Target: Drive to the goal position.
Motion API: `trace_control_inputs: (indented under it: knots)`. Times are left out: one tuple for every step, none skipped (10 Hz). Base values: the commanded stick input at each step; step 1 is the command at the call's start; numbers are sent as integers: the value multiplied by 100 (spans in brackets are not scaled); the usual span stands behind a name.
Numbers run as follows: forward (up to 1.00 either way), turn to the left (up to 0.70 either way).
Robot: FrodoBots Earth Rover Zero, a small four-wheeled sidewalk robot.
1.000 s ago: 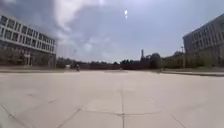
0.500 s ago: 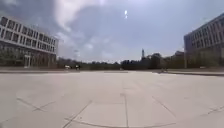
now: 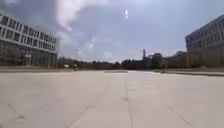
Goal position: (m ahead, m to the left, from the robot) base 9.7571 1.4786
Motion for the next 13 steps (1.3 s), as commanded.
trace_control_inputs:
  knots:
    - [70, 0]
    - [70, 0]
    - [70, 0]
    - [70, 0]
    - [70, 0]
    - [70, 0]
    - [70, 0]
    - [70, 0]
    - [70, 0]
    - [70, 0]
    - [70, 0]
    - [70, 0]
    - [70, 0]
